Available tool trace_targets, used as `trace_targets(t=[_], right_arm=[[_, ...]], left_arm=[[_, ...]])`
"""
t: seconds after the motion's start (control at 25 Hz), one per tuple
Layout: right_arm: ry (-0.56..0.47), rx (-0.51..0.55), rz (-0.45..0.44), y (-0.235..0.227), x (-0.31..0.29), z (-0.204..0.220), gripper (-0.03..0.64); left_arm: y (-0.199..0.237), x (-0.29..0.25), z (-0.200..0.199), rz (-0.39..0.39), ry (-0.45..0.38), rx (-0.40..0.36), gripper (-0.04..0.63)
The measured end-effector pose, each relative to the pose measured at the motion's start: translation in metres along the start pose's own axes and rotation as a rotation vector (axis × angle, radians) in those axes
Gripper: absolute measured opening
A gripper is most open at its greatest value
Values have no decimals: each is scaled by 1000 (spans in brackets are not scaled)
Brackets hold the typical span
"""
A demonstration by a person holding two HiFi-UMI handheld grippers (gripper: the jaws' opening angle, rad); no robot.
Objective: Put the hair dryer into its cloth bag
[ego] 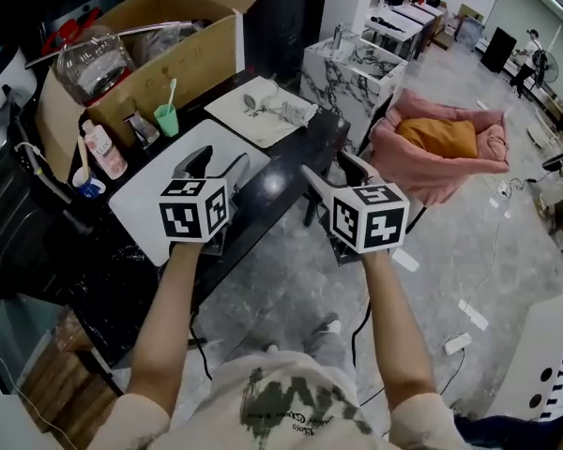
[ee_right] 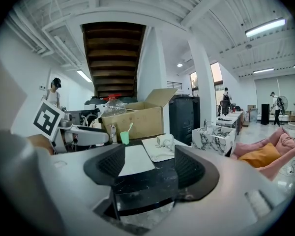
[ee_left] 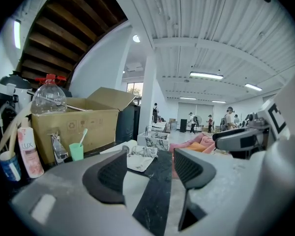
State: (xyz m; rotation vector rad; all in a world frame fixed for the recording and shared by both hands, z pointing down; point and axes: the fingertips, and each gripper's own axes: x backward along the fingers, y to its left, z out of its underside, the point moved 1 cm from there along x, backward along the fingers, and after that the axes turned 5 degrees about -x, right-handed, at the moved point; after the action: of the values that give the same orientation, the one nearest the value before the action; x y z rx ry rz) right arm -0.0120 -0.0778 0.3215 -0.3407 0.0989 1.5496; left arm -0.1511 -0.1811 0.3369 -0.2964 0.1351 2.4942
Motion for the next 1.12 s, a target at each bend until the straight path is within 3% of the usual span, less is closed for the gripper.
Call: trace_targets(t=[0.32,0.8,1.12], right_arm=[[32,27,-111,-30,-64,-7,301],[111,85,-342,-86,-165,-37,301],[144,112,-453,-100,-211,-47,301]], left_arm=[[26,-36,-2,-108,-3,16,302],[48,-100,-13,-330,16,90,302],[61,-118,-18,-445,36,112,302]])
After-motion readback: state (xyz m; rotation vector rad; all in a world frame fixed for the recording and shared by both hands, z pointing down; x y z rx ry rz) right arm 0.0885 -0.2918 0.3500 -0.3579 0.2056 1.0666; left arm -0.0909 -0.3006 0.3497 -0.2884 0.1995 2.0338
